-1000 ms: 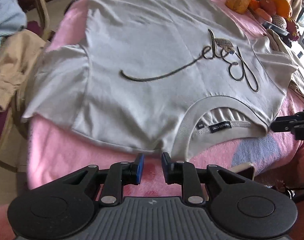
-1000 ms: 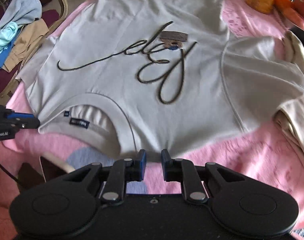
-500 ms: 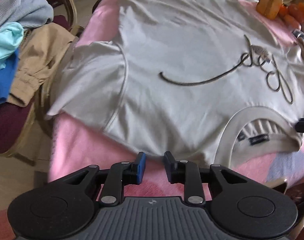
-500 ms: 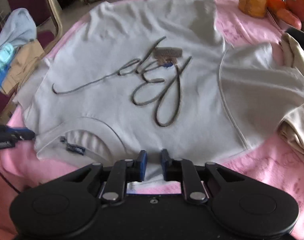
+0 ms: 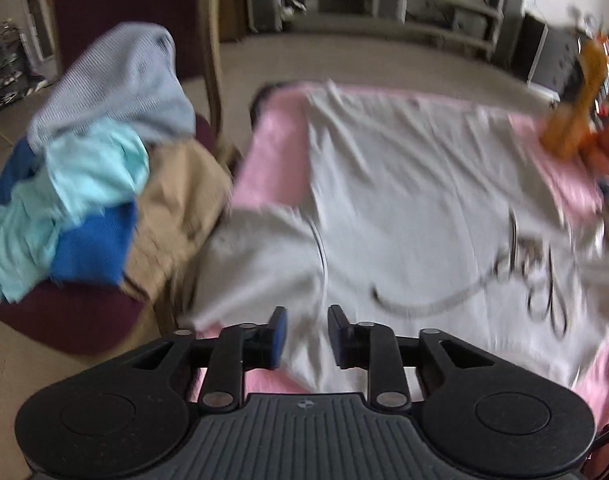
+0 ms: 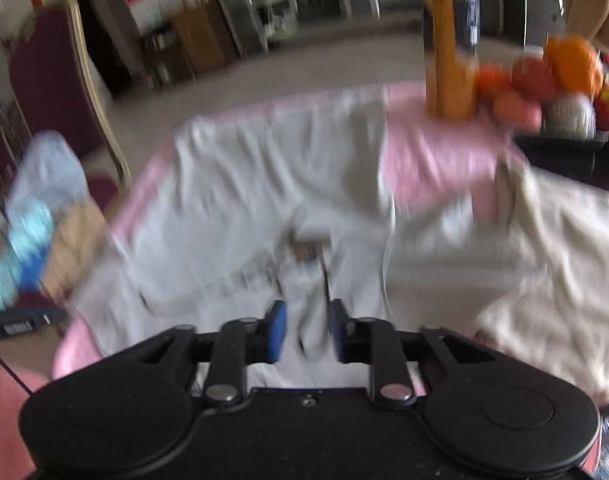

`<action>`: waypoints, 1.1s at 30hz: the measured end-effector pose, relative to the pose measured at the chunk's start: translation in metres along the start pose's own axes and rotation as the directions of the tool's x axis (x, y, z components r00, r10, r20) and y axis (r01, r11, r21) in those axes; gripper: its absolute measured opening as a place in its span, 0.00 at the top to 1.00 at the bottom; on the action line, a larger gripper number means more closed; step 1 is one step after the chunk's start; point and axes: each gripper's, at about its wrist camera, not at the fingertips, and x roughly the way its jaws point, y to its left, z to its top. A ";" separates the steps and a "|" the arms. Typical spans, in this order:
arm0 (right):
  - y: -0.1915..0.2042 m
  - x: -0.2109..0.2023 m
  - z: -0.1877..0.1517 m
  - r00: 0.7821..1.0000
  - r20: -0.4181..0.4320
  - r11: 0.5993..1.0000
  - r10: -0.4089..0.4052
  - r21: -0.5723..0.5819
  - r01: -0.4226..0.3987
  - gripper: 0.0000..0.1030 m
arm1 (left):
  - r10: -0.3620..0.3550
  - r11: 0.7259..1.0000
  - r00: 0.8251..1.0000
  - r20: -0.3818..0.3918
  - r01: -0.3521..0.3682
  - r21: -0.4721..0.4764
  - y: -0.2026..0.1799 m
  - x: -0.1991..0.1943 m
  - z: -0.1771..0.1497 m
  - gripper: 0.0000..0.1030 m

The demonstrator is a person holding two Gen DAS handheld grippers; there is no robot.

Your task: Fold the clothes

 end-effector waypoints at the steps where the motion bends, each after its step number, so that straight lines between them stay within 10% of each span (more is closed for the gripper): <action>1: 0.001 -0.006 0.011 0.999 0.035 1.000 0.008 0.008 -0.009 0.69 | -0.002 1.000 1.000 0.020 0.002 -0.014 0.003 -0.004 0.009 0.70; 14: 0.000 0.051 0.123 0.981 0.194 0.997 -0.014 0.079 -0.002 0.56 | 0.033 0.999 0.997 0.076 -0.031 -0.035 0.010 0.072 0.129 0.66; 19: -0.012 0.114 0.164 0.974 0.200 0.992 -0.110 0.086 0.094 0.76 | 0.055 0.998 0.996 0.063 -0.054 -0.029 -0.004 0.131 0.169 0.66; 33: -0.086 0.320 0.232 0.963 0.075 0.947 -0.258 0.220 0.236 0.71 | 0.082 0.995 0.994 0.070 -0.077 -0.068 -0.011 0.241 0.211 0.66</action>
